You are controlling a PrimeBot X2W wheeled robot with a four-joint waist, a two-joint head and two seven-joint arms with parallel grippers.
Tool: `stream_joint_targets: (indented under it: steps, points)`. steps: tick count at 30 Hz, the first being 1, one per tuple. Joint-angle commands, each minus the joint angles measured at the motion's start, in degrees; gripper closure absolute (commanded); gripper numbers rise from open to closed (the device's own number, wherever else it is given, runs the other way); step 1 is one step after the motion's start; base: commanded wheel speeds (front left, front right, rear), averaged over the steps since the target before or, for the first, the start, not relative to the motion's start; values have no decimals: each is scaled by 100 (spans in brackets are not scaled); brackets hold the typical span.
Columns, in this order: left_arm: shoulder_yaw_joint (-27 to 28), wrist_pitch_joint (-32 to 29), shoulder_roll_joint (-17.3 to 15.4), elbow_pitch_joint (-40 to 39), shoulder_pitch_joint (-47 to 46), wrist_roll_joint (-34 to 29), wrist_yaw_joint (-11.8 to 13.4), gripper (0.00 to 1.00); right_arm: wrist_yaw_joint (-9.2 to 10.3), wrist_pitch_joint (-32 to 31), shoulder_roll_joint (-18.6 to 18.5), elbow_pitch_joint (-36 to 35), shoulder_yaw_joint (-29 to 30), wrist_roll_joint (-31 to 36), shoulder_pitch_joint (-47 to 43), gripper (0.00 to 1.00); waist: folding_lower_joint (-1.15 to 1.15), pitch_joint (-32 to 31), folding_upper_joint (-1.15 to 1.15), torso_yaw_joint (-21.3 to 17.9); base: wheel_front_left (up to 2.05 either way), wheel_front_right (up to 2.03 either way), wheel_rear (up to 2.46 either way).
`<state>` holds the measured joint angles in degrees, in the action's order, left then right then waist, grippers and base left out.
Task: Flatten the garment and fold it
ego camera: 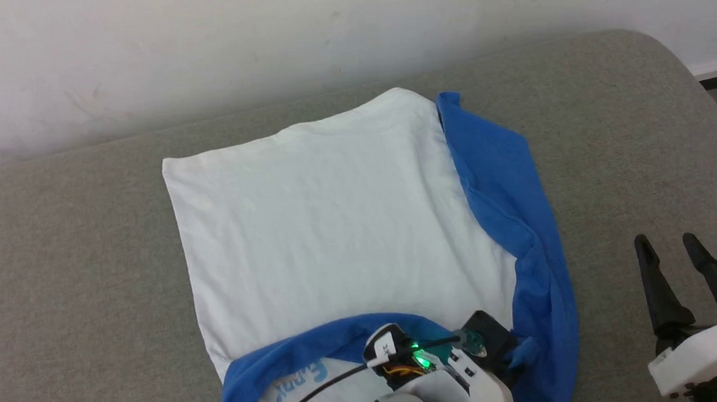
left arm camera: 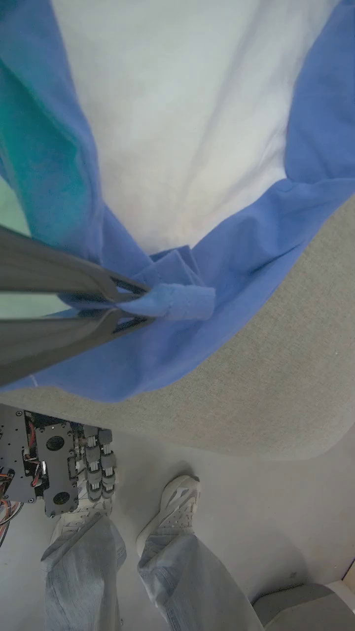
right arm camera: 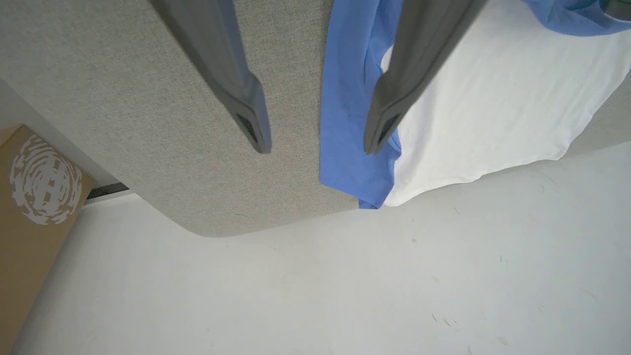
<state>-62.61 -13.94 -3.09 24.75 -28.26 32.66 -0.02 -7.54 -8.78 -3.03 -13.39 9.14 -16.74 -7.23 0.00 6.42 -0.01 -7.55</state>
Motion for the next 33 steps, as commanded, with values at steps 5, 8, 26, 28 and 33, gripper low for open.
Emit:
stream_joint_targets:
  steps: [5,8,26,28,33]
  points:
    - [-220,737,20,-75,-179,207,148,0,5,76,15,56,-53,-65,137,0,0,47,1,28,0,0,0]
    - [-199,1389,20,-145,-409,282,256,0,5,98,15,84,-47,-64,128,0,0,22,1,65,0,0,0]
    - [2649,2891,-1286,-1762,626,153,1446,0,5,12,15,-158,11,256,53,0,0,-290,1,712,0,0,0]
    - [3122,2892,-1461,-2005,1031,57,1563,0,5,-18,15,-156,41,278,69,0,0,-283,1,792,0,0,0]
    - [4147,2892,-1727,-2530,1927,-254,1726,0,5,-130,15,2,112,325,201,0,0,-254,1,933,0,0,0]
